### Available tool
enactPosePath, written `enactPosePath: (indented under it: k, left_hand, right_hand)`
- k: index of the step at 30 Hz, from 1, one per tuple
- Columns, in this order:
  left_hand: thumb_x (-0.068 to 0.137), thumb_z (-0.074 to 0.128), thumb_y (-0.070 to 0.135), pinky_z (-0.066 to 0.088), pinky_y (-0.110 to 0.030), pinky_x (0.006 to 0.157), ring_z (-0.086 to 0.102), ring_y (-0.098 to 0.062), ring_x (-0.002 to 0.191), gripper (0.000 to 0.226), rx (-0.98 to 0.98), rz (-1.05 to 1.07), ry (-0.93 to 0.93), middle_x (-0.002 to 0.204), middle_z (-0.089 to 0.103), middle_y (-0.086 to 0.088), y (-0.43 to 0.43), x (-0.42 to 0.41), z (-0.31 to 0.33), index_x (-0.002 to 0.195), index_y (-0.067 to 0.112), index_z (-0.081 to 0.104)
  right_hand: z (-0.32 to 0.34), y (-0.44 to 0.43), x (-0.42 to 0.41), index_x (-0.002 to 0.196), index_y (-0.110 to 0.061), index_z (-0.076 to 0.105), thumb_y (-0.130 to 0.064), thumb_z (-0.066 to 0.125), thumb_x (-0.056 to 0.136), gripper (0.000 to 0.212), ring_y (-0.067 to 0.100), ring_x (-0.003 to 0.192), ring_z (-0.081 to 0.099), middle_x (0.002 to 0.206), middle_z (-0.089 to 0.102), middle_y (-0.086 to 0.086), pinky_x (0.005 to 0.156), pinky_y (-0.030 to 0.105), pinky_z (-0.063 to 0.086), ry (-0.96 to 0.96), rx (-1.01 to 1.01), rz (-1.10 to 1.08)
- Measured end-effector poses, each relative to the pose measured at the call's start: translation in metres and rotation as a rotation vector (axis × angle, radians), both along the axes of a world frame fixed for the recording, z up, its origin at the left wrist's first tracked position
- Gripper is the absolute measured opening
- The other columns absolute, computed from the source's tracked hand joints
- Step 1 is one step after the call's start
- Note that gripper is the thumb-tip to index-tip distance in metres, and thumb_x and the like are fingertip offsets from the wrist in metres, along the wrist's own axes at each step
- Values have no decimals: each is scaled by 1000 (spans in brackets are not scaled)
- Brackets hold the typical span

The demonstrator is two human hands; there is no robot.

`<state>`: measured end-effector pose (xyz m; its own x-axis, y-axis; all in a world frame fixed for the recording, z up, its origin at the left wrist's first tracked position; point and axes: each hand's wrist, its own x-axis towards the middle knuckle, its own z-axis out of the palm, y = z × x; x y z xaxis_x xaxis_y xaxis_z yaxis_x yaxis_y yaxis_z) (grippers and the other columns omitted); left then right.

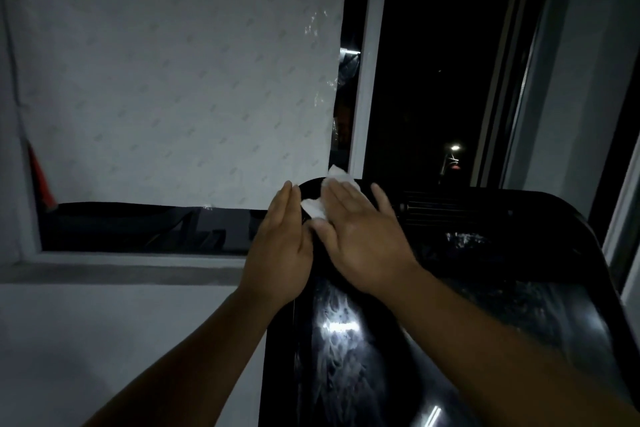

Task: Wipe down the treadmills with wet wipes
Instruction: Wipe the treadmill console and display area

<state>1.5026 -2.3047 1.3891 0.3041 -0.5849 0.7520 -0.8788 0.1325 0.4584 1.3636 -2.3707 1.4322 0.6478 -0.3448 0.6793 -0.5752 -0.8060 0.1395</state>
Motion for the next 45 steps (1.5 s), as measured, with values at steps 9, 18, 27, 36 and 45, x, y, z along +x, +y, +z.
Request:
enactPosePath:
  k: [9, 18, 27, 36, 45]
  left_hand:
    - [109, 33, 26, 2, -23, 124, 1, -6, 152, 60, 14, 31, -12, 168, 5, -1, -1, 0, 1, 161, 10, 6]
    - [109, 34, 24, 5, -25, 123, 6, -13, 155, 59, 2, 33, -7, 169, 8, -3, -1, 0, -1, 161, 11, 10]
    - [109, 34, 26, 10, -35, 127, 6, -11, 155, 58, -2, 7, 29, 169, 7, 1, 0, -1, -2, 161, 14, 11]
    - [103, 22, 36, -7, -19, 121, -15, 2, 151, 62, -6, -11, -73, 165, -12, 15, 13, -7, -27, 158, 27, -6]
    - [103, 24, 30, -7, -21, 122, -12, -3, 153, 63, 5, 31, -115, 166, -9, 9, 14, -5, -36, 159, 20, -2]
  right_hand:
    - [-1, -3, 8, 152, -10, 41, -52, 11, 101, 73, 22, 148, 32, 158, 39, 8, 124, 47, 8, -31, 9, -36]
    - [4, -31, -6, 118, -9, 69, -11, 58, 87, 32, 24, 116, 63, 123, 68, 8, 101, 39, 44, -167, -134, 33]
    - [-31, -20, -21, 118, -1, 65, 9, 61, 81, 39, 30, 105, 59, 118, 61, 14, 70, 36, 58, -227, -84, 127]
    - [-82, 11, -20, 155, -12, 36, -47, 28, 105, 61, 18, 152, 25, 163, 30, 2, 123, 43, 16, -224, 59, -24]
    - [-81, 12, -35, 154, -14, 39, -46, 28, 104, 60, 16, 150, 29, 162, 32, -1, 123, 46, 17, -169, 65, -37]
